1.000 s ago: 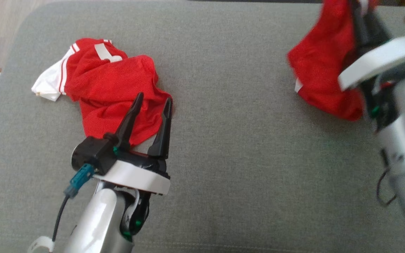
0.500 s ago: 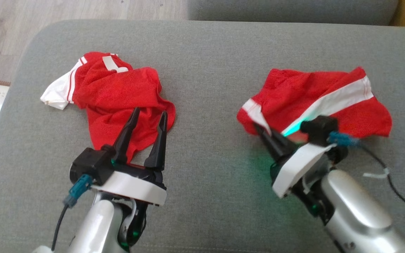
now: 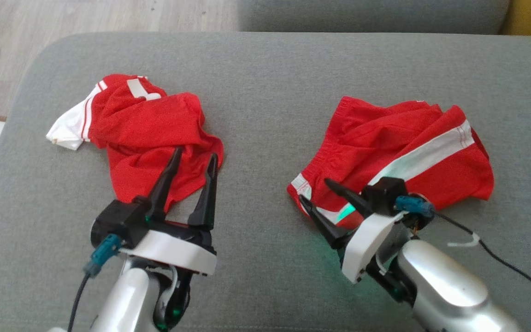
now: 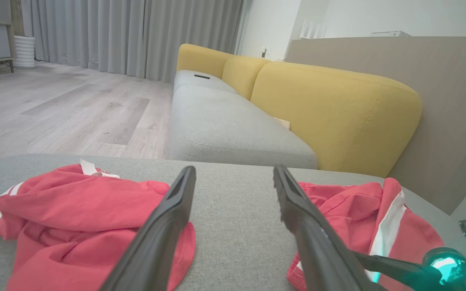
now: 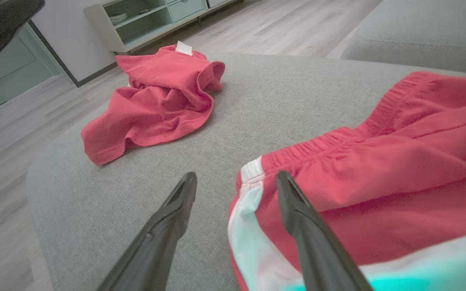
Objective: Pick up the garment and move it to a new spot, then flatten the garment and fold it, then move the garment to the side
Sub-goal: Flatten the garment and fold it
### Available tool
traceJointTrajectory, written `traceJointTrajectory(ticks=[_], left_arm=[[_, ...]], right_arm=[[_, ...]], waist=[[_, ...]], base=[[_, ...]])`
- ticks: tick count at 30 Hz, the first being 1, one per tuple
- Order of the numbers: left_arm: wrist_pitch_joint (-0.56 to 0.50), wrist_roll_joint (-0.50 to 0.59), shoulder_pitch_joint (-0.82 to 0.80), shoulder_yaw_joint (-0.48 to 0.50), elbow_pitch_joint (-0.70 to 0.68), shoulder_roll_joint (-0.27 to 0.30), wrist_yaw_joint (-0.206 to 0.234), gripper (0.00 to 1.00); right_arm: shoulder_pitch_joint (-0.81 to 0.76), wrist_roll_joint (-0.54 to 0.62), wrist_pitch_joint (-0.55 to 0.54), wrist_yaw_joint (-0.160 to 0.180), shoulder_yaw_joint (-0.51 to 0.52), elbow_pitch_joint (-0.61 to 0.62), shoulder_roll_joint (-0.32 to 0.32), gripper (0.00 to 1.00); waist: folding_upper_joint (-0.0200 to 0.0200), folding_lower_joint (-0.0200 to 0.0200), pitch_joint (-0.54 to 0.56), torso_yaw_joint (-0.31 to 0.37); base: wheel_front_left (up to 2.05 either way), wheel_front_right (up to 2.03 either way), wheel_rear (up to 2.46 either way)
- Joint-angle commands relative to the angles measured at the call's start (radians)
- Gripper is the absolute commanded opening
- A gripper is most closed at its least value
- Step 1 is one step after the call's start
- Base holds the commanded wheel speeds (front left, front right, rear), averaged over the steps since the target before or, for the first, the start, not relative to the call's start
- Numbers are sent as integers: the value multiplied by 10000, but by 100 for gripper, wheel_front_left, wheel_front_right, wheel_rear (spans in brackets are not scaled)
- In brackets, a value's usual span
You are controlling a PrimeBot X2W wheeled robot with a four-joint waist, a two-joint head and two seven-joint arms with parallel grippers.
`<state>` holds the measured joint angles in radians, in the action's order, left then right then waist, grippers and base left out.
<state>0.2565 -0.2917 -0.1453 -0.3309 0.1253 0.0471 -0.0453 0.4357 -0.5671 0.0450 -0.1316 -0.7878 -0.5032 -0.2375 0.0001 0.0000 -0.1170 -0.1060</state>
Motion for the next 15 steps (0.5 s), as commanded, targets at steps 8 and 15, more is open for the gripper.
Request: traceJointTrajectory(ticks=[8,15], left_arm=[[53,80,-199,661,-541,31,-2,100],[53,41,-142,789,-772,31,4,100]], right_arm=[[-10,230,741,9,1350,547,-541,100],[-1091,973,1642,9,4695,872,-312,100]], waist=[[-1,0,170,483],[-1,0,258,919]], base=[[0,0,0],[0,0,0]])
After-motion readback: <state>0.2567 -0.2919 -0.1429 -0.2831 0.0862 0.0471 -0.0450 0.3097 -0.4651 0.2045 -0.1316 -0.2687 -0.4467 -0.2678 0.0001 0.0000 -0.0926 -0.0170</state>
